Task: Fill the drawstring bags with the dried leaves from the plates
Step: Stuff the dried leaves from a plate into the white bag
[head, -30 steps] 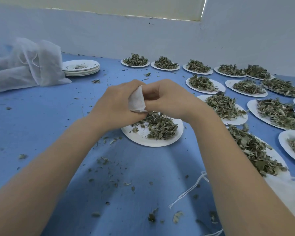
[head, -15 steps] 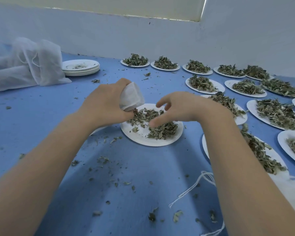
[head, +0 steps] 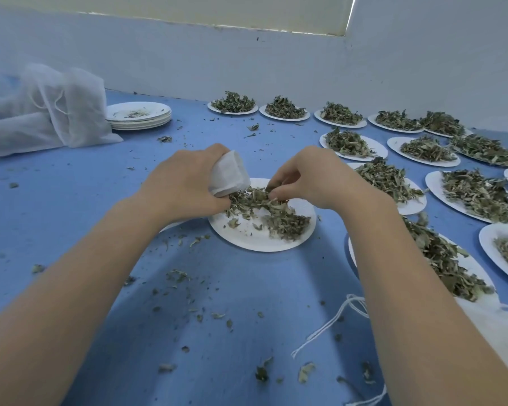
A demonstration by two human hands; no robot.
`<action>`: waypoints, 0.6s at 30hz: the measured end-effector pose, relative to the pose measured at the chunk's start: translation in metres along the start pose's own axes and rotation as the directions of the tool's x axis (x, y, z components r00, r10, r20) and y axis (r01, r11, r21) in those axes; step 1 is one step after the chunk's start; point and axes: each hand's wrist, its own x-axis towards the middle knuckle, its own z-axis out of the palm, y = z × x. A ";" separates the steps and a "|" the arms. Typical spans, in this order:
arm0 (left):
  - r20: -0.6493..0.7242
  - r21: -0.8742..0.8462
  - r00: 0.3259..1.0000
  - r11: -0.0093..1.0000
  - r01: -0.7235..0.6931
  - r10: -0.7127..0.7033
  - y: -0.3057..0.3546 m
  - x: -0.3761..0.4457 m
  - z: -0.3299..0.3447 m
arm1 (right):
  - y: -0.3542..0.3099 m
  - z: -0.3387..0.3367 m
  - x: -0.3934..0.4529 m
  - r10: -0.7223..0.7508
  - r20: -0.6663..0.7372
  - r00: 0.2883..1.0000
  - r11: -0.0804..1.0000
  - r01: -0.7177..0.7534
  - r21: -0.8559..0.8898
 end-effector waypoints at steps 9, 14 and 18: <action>0.032 0.053 0.999 0.998 -0.022 0.021 0.001 -0.001 0.000 | 0.002 -0.009 -0.003 -0.033 -0.271 0.962 0.960 0.106 0.258; -0.023 0.103 0.999 0.994 -0.035 0.037 0.004 0.000 0.002 | -0.012 -0.012 -0.004 -0.147 -0.186 0.972 0.986 0.158 0.048; -0.055 0.153 0.992 0.982 -0.107 0.116 0.008 0.000 0.007 | -0.026 -0.004 -0.002 -0.227 -0.156 0.961 0.974 0.224 -0.038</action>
